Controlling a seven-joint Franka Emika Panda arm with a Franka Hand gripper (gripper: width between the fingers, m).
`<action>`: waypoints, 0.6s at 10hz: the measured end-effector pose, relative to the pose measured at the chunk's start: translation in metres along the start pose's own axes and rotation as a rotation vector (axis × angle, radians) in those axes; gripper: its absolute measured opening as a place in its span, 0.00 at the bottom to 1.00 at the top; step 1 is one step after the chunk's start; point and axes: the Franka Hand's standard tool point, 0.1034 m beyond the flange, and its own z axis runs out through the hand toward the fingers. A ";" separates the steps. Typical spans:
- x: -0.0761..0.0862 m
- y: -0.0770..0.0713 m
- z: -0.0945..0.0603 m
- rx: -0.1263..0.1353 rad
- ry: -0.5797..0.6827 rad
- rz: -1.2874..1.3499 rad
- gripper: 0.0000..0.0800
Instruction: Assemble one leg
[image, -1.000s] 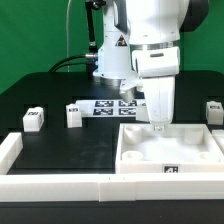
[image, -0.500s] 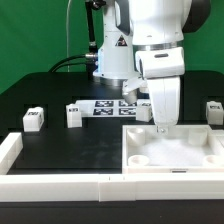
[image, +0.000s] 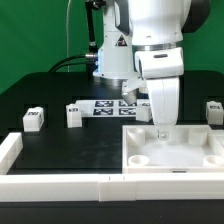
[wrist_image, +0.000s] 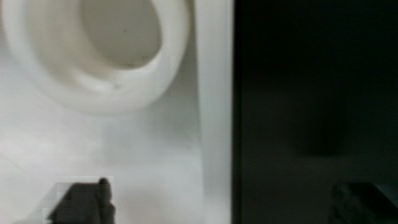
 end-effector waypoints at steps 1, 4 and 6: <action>0.000 0.000 0.000 0.000 0.000 0.000 0.79; 0.000 0.000 0.000 0.000 0.000 0.000 0.81; 0.000 0.000 0.000 0.000 0.000 0.001 0.81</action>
Offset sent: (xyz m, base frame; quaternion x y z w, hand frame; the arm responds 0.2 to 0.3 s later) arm 0.0000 0.0000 0.0000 0.0000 0.0000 0.0000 1.0000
